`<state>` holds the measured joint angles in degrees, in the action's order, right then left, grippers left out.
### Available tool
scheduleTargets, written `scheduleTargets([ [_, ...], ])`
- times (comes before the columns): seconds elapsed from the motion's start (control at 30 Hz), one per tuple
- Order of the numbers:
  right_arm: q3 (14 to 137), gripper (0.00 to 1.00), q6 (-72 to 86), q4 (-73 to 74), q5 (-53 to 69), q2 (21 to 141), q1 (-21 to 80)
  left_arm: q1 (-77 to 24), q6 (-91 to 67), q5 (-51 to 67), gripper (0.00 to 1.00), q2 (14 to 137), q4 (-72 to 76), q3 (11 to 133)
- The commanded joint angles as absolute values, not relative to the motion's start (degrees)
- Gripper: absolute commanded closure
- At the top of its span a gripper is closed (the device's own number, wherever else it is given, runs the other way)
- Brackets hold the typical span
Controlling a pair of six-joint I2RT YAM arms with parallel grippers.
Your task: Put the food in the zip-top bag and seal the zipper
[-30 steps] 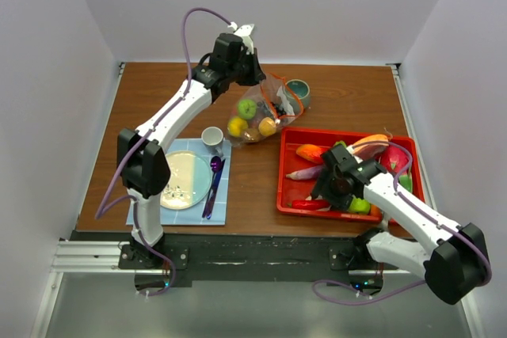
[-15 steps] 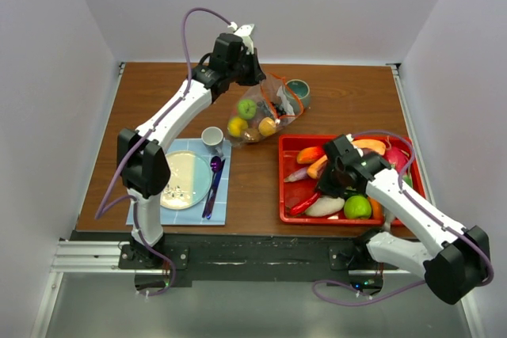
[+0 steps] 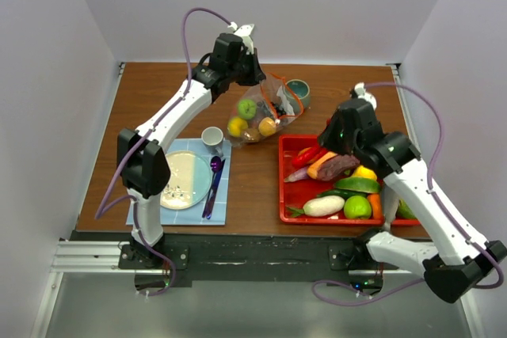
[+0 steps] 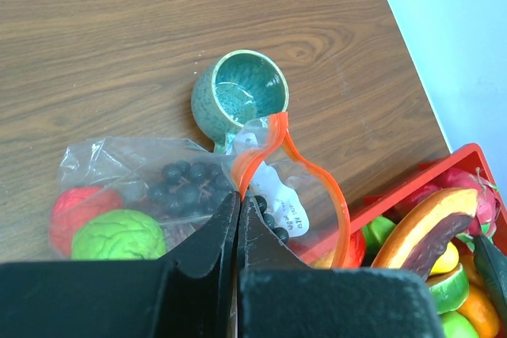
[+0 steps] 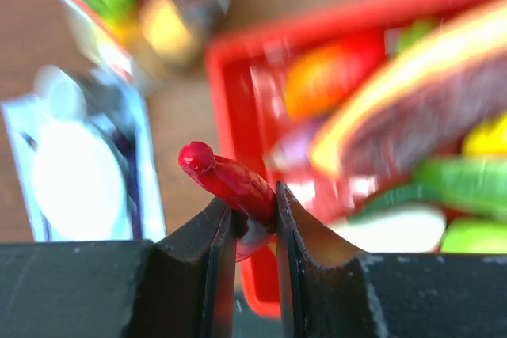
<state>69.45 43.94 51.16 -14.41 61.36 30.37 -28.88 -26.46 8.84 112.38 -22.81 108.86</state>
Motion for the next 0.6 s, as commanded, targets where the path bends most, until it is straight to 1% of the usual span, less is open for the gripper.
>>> scheduleTargets([
  [0.0,79.26,0.98,35.96,44.92,-25.29,65.20,30.50,-28.30,-27.51,10.37,1.00,111.01,-21.18,111.45],
  [0.27,86.30,1.00,30.33,28.86,-28.65,79.86,30.50,-28.21,-27.68,10.81,1.00,110.65,-21.80,112.32],
  [0.5,91.05,1.00,28.21,20.57,-29.62,90.51,30.50,-28.30,-28.21,11.60,1.00,110.48,-21.88,112.33],
  [0.57,92.28,0.97,29.00,18.47,-28.05,92.88,30.85,-28.30,-28.30,11.69,1.00,110.48,-21.71,112.41],
])
